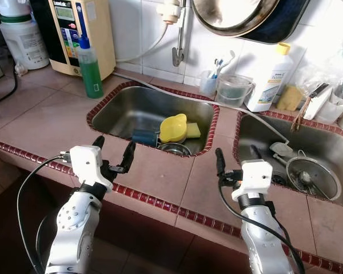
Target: Kitchen organization
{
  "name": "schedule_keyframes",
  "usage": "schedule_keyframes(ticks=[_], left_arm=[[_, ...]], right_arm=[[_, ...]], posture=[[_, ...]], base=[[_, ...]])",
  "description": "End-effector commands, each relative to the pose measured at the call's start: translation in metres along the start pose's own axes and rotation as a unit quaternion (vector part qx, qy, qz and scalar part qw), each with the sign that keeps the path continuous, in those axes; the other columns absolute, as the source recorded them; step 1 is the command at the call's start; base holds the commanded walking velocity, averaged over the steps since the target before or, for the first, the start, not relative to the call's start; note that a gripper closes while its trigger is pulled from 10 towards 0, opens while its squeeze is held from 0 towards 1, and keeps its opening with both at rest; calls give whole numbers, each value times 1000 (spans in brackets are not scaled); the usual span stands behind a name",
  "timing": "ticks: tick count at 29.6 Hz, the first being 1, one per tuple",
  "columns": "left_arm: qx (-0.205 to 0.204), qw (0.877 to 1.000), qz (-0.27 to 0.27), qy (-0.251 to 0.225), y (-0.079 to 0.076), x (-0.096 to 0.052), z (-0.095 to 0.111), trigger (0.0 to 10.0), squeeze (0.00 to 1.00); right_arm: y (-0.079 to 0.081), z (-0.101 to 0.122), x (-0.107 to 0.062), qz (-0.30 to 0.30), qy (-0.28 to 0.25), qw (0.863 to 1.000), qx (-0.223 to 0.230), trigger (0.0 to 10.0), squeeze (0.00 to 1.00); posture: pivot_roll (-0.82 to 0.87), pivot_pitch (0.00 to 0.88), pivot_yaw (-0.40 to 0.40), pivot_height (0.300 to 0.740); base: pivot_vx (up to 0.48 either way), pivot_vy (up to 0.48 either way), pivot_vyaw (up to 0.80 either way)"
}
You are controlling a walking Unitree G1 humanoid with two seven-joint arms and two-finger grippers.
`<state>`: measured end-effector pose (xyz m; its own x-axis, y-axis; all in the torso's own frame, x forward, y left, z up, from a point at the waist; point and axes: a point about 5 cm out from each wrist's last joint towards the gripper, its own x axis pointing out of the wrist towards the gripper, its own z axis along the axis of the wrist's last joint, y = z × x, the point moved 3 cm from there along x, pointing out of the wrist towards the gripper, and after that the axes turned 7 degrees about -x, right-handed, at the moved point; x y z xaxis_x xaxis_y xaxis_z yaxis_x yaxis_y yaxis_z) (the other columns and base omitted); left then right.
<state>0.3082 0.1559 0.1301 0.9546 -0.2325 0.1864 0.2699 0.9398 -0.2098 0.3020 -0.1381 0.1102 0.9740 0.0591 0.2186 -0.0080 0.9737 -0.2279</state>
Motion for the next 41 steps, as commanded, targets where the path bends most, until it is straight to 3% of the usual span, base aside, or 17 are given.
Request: schedule_keyframes(ticks=[1, 26, 31, 39, 41], left_arm=[[-1, 1000, -8, -1, -4, -2, 1, 10000, 0], [5, 1000, -14, 8, -8, -6, -3, 10000, 0], [13, 1000, -9, 19, -4, -13, -14, 10000, 0], [33, 998, -30, 42, -9, -25, -27, 10000, 0], [36, 997, -52, 54, -12, -31, -32, 10000, 0]], right_arm=[[-2, -2, -3, -3, 2, 1000, -2, 10000, 0], [1, -8, -8, 6, 10, 1000, -6, 10000, 0], [16, -24, -16, 61, 25, 996, -58, 10000, 0], [46, -30, -28, 165, 24, 985, -54, 10000, 0], [59, -26, -33, 221, 7, 974, -50, 10000, 0]], posture=[[-204, 0, -33, 740], [-199, 0, -29, 740], [-196, 8, -38, 740], [-189, 37, -49, 740], [-185, 56, -59, 740]], base=[[-277, 0, 0], [-51, 0, 0], [0, 0, 0], [0, 0, 0], [0, 0, 0]])
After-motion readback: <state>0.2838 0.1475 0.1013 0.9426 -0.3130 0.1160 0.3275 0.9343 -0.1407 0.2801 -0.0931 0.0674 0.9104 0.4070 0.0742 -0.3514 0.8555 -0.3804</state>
